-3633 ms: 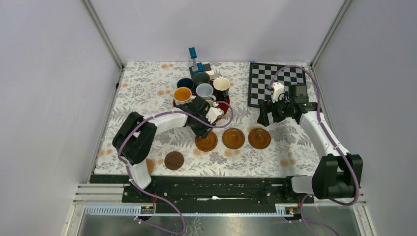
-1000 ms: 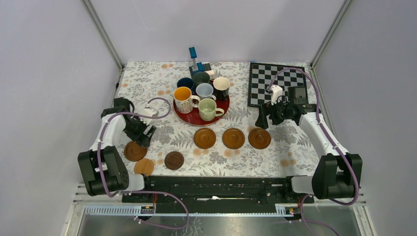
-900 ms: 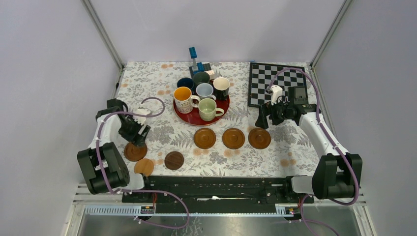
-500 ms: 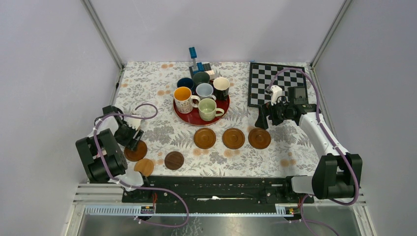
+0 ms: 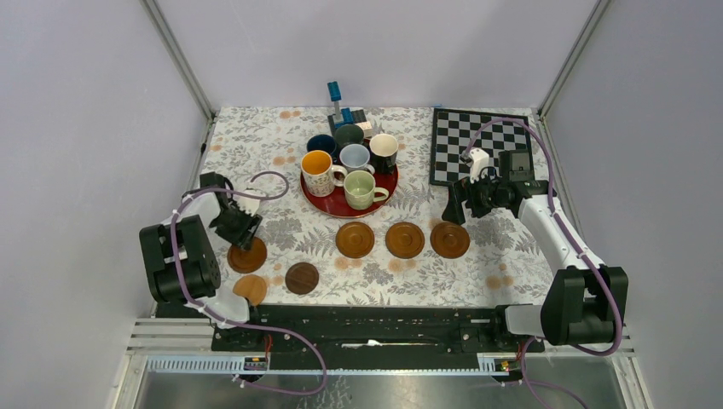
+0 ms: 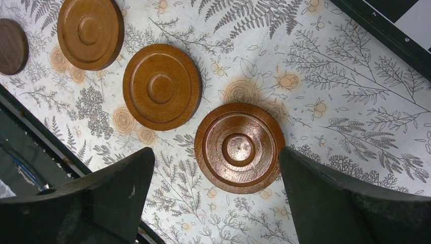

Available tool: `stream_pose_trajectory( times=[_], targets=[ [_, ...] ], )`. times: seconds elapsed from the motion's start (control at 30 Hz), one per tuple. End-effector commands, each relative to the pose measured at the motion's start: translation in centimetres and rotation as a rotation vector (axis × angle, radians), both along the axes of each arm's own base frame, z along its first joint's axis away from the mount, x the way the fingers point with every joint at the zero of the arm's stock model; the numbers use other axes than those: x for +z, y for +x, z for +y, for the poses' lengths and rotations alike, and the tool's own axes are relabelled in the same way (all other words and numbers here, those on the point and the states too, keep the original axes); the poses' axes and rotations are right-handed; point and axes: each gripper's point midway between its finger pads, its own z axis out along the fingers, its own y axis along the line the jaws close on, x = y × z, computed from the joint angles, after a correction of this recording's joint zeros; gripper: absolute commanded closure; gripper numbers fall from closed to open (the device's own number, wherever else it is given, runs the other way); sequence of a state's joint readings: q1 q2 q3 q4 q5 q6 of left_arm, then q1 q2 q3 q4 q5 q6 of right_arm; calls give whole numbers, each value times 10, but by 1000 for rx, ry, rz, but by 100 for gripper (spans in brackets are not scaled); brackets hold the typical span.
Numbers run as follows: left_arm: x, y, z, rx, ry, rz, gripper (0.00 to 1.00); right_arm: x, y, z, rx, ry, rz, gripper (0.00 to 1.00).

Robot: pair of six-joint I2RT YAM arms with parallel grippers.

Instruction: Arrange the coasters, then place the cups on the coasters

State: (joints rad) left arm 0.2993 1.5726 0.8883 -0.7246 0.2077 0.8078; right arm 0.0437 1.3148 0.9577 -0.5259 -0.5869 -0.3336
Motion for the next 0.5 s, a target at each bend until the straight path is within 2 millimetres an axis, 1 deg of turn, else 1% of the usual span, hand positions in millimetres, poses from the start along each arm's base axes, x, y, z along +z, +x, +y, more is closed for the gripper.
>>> stream_pose_trajectory(
  times=[0.0,0.17,0.27,0.37,0.47],
  targets=[
    [-9,30,-27,7,-55,-69,52,8,0,-1,6,-1,-42,0],
    [-9,45,-65,-34,-79,-93,54,8,0,-1,6,1,-39,0],
    [-9,58,-90,-47,-99,-111,54,8,0,-1,4,3,-39,0],
    [-9,68,-112,-61,-113,-120,54,11,0,-1,0,2,-47,0],
    [-10,73,-130,-71,-129,-122,54,16,-1,-2,-5,0,-57,0]
  ],
)
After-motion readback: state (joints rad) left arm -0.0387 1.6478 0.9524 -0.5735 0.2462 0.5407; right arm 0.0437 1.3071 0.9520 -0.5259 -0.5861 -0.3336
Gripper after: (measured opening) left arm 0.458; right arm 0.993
